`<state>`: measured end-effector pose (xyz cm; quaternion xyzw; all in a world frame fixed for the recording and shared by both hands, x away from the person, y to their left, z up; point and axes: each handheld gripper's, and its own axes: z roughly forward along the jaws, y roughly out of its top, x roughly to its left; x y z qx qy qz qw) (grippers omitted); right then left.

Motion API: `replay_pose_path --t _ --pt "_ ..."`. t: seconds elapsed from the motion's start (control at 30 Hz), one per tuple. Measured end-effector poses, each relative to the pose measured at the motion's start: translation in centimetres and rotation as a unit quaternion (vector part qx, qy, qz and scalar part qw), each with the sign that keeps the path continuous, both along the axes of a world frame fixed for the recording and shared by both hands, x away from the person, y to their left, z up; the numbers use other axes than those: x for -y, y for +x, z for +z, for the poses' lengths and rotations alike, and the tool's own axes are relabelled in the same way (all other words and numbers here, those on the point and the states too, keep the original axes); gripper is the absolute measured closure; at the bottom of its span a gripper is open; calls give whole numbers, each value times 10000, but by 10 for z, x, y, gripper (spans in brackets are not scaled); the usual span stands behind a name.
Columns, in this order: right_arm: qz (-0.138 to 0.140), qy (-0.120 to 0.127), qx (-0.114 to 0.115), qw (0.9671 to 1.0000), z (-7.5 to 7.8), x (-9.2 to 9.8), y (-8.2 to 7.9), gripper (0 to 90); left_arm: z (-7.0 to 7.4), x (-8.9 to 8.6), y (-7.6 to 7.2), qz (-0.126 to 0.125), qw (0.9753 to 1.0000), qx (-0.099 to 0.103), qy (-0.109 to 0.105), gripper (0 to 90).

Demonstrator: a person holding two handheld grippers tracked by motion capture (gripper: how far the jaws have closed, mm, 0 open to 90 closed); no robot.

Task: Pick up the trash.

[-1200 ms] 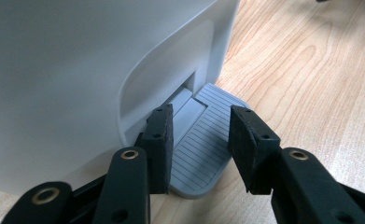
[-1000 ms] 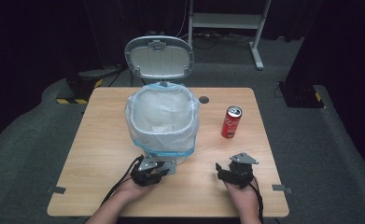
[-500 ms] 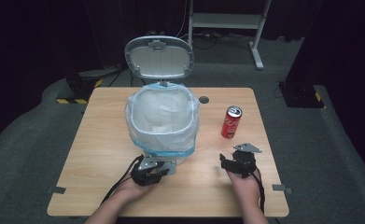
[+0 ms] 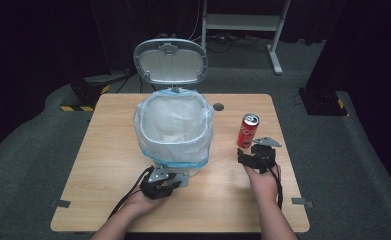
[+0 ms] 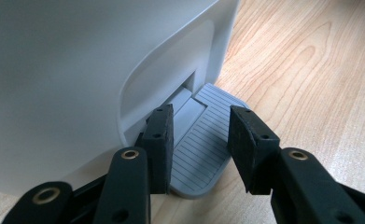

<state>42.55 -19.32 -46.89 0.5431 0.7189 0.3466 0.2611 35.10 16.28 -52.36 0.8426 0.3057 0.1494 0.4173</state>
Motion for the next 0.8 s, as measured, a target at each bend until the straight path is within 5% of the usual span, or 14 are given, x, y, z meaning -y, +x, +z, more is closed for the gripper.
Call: replay_pose_path --t 0.27,0.8 --pt "-267 283 -76 9992 5 2 21 173 0 0 1 1 10000 -22 5 605" --pt "-492 374 -98 9980 4 -5 50 138 0 1 0 -7 10000 -23 22 605"
